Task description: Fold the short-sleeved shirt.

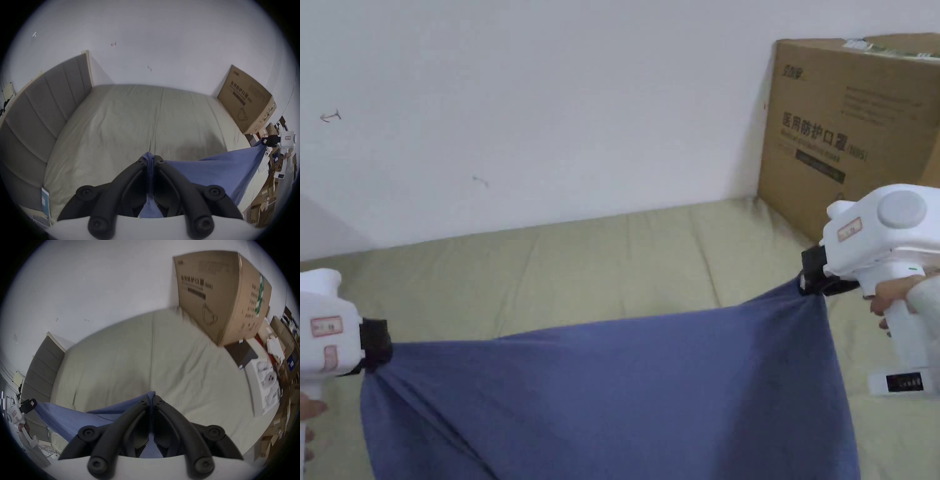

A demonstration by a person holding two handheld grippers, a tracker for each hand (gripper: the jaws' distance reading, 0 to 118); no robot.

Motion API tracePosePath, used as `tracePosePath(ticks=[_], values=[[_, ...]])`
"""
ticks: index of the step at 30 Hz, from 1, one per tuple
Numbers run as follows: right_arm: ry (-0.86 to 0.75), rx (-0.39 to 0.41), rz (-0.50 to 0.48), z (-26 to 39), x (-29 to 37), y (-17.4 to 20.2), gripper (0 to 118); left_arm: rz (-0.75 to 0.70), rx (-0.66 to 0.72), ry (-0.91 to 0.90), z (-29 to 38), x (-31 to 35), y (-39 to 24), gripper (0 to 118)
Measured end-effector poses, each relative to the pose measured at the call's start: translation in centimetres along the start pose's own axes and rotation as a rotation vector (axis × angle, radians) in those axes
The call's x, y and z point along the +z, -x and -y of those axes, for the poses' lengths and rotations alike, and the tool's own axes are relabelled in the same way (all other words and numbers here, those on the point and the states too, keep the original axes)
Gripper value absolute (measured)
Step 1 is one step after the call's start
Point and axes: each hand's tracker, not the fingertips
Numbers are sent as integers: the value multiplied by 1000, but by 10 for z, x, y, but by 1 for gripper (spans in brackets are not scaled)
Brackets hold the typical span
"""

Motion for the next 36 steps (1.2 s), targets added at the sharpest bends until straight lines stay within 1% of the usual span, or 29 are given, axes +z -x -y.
tracePosePath(ticks=[3, 4, 9, 12, 15, 17, 20, 21, 25, 27, 29, 31, 33, 36], values=[[-89, 63, 22, -36, 33, 23, 1, -20, -29, -70, -38, 20, -6, 5], [-110, 66, 21, -51, 41, 30, 1, -36, -59, -93, -53, 27, -8, 5], [-191, 27, 27, -115, 79, 55, 1, -61, -70, -174, -117, 54, -10, 5], [-226, 30, 28, -147, 102, 72, 1, -114, -96, -220, -157, 67, -10, 5], [-292, 47, 24, -174, 129, 91, 1, -125, -69, -294, -188, 85, -8, 5], [-347, 67, 57, -181, 146, 105, 1, -129, -81, -314, -202, 94, -8, 5], [-380, 47, 35, -199, 171, 123, 1, -177, -114, -334, -224, 106, -10, 5], [-401, 37, 20, -202, 179, 128, 1, -180, -107, -355, -229, 111, -10, 5], [-475, 47, 31, -217, 208, 146, 1, -185, -89, -409, -248, 130, -4, 5], [-502, 34, 9, -220, 219, 151, 1, -186, -77, -432, -255, 134, -1, 5], [-505, 44, 3, -219, 220, 155, 1, -204, -69, -446, -255, 133, 0, 5], [-485, 69, 29, -216, 209, 158, 1, -214, -74, -447, -252, 124, 1, 5], [-448, 73, 38, -210, 189, 157, 1, -228, -86, -398, -245, 104, 2, 5], [-372, 52, 44, -198, 143, 148, 1, -240, -95, -341, -224, 58, 5, 5]])
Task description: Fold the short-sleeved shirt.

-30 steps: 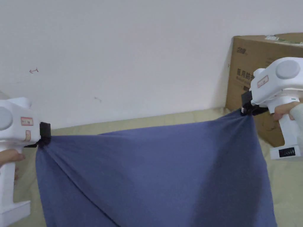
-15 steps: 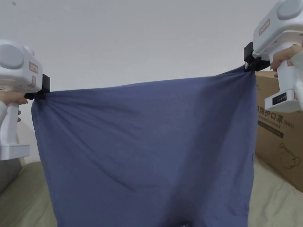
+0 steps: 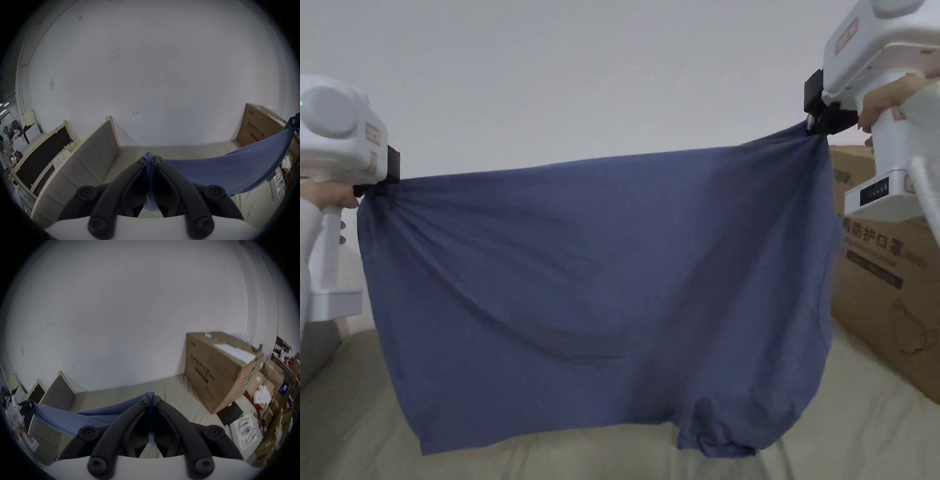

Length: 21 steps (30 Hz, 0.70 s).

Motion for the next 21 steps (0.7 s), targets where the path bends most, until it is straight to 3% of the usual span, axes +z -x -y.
tracePosePath(ticks=[8, 14, 21], values=[[299, -20, 58, 128, -153, -7, 1, -1, 0, 327, 156, -128, -36, 5], [550, -90, 114, 246, -267, -40, 1, -17, -57, 553, 286, -200, -59, 5], [698, -99, 147, 344, -281, -64, 1, -7, 10, 641, 360, -206, -48, 5]])
